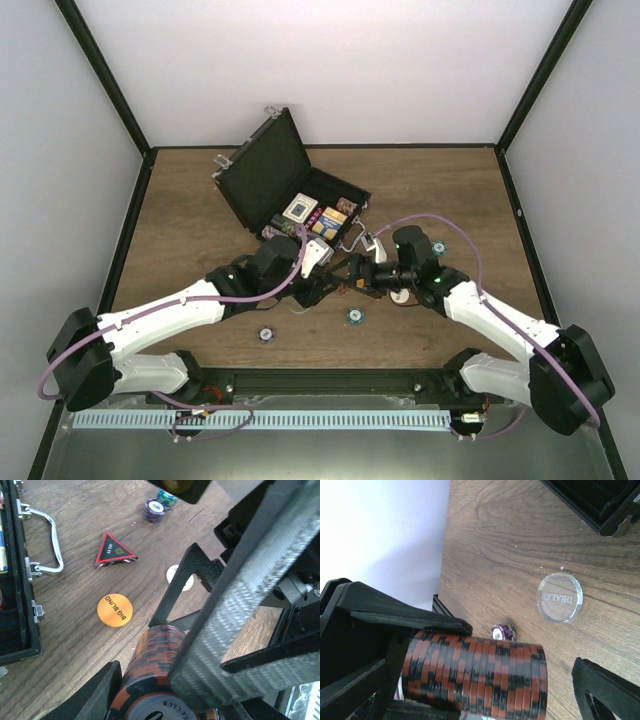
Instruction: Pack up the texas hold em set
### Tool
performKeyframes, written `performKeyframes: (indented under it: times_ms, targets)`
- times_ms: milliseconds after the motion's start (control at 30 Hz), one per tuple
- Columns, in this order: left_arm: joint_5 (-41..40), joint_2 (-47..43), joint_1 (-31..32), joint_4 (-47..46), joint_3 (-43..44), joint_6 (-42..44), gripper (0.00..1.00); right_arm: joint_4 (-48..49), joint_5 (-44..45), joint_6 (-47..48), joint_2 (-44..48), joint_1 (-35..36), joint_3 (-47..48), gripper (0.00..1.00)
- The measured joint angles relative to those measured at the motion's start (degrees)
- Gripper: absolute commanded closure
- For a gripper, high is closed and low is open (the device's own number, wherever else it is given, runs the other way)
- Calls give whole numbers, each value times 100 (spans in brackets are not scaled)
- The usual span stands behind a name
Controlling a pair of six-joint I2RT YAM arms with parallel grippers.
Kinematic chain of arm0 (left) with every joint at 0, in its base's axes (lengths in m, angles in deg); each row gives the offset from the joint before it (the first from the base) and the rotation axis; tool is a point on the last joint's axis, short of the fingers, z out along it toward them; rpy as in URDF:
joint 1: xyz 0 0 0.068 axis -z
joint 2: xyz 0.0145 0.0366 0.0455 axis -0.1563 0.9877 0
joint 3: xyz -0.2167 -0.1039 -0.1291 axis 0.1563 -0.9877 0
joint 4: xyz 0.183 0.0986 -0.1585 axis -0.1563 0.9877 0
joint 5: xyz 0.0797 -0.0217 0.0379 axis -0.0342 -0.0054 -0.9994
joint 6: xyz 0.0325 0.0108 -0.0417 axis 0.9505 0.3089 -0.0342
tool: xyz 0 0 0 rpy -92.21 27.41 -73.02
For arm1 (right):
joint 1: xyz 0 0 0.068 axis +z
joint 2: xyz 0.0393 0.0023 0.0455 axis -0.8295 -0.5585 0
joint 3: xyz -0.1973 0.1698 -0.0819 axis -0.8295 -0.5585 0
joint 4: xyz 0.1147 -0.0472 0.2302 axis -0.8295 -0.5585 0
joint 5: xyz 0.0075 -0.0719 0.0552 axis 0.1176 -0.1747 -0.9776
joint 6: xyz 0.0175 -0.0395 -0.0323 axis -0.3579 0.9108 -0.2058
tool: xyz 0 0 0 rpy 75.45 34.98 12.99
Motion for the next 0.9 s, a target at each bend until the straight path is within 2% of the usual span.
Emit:
performKeyframes:
  times_ms: [500, 900]
  targets:
    - [136, 72, 85, -107, -9, 188, 72, 125, -433, 59, -299, -26, 48, 1]
    - [109, 162, 160, -136, -9, 210, 74, -2, -564, 328, -452, -17, 173, 14]
